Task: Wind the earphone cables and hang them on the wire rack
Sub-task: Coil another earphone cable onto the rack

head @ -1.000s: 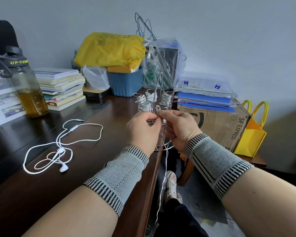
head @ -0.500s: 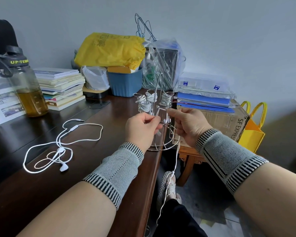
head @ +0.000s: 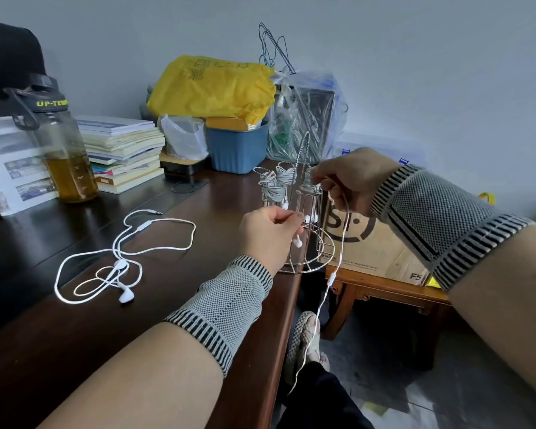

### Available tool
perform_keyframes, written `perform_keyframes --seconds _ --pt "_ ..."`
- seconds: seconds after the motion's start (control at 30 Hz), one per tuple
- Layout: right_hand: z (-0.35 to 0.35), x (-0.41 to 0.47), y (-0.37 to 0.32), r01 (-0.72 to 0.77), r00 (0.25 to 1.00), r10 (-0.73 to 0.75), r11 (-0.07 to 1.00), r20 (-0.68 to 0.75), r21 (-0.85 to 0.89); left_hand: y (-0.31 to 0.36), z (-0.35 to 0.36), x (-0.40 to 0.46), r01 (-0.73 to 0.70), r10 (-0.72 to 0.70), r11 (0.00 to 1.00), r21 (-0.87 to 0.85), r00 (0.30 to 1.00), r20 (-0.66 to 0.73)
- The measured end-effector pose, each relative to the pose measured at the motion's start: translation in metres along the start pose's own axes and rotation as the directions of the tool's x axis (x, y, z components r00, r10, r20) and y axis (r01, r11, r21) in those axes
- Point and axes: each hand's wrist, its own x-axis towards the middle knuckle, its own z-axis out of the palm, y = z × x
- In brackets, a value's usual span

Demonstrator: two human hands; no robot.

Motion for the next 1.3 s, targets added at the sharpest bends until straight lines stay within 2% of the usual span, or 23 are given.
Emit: perform_keyframes --seconds 0.07,0.1,0.13,0.2,0.23,0.27,0.33,0.4,0.43,0.57,0.63,0.67,0.77,0.87,0.93,1.07,1.17,1.3 --pt "0.007 -0.006 -0.007 0.078 0.997 -0.078 0.975 0.006 -0.207 0.000 0.000 0.000 -0.012 0.012 1.000 0.010 1.000 0.003" --pt "0.012 -0.009 -0.010 0.130 0.991 -0.136 0.929 0.006 -0.348 0.001 0.000 0.000 -0.017 0.017 1.000 0.015 1.000 0.000" --pt "0.017 -0.012 -0.013 0.187 0.978 -0.208 0.840 0.015 -0.509 0.001 0.000 0.000 -0.023 0.023 0.999 0.024 1.000 -0.004" --pt "0.029 -0.021 -0.015 0.271 0.928 -0.366 0.540 0.068 -0.796 0.001 0.000 0.000 -0.034 0.035 0.998 0.053 0.999 -0.012" --pt "0.034 -0.026 -0.014 0.286 0.897 -0.431 0.396 0.099 -0.873 0.002 -0.001 -0.001 -0.038 0.039 0.997 0.063 0.999 -0.009" --pt "0.039 -0.031 -0.012 0.290 0.868 -0.482 0.292 0.122 -0.911 0.002 -0.001 -0.002 -0.039 0.039 0.997 0.069 0.999 -0.002" --pt "0.045 -0.037 -0.002 0.291 0.802 -0.579 0.166 0.145 -0.942 0.002 -0.002 -0.002 -0.030 0.029 0.996 0.086 1.000 0.010" --pt "0.050 -0.039 0.010 0.312 0.727 -0.663 0.088 0.178 -0.946 0.002 -0.002 -0.002 -0.016 0.014 0.996 0.084 1.000 0.022" --pt "0.052 -0.038 0.016 0.335 0.701 -0.687 0.082 0.190 -0.939 0.001 -0.003 -0.002 -0.012 0.010 0.997 0.083 1.000 0.023" --pt "0.055 -0.029 0.051 0.430 0.645 -0.744 0.163 0.176 -0.888 -0.008 0.000 0.008 0.024 -0.024 0.999 0.048 1.000 0.008" --pt "0.050 -0.021 0.070 0.517 0.598 -0.797 0.297 0.091 -0.803 -0.006 -0.001 0.007 -0.006 0.005 0.998 0.062 1.000 0.021" --pt "0.046 -0.018 0.076 0.540 0.618 -0.786 0.401 0.025 -0.740 -0.005 -0.002 0.006 -0.027 0.026 0.998 0.062 0.999 0.030" --pt "0.037 -0.008 0.083 0.533 0.760 -0.646 0.683 -0.072 -0.499 -0.005 -0.003 0.004 -0.047 0.046 0.998 0.050 0.998 0.036" --pt "0.033 -0.008 0.080 0.493 0.851 -0.514 0.852 -0.104 -0.179 -0.007 -0.002 0.004 -0.044 0.042 0.998 0.048 0.998 0.040" --pt "0.032 -0.009 0.078 0.447 0.889 -0.446 0.895 -0.103 -0.016 -0.007 -0.002 0.005 -0.035 0.034 0.999 0.025 0.998 0.052" --pt "0.029 -0.003 0.073 0.277 0.960 -0.267 0.951 -0.084 0.135 -0.007 -0.003 0.004 -0.024 0.023 0.999 0.029 0.999 0.046" --pt "0.020 0.002 0.071 0.175 0.980 -0.164 0.979 -0.113 0.101 -0.006 -0.003 0.003 -0.035 0.033 0.997 0.066 0.999 0.029" --pt "0.007 0.009 0.072 0.108 0.980 -0.107 0.994 -0.170 -0.003 -0.004 -0.003 0.001 -0.038 0.037 0.996 0.084 0.999 0.020"
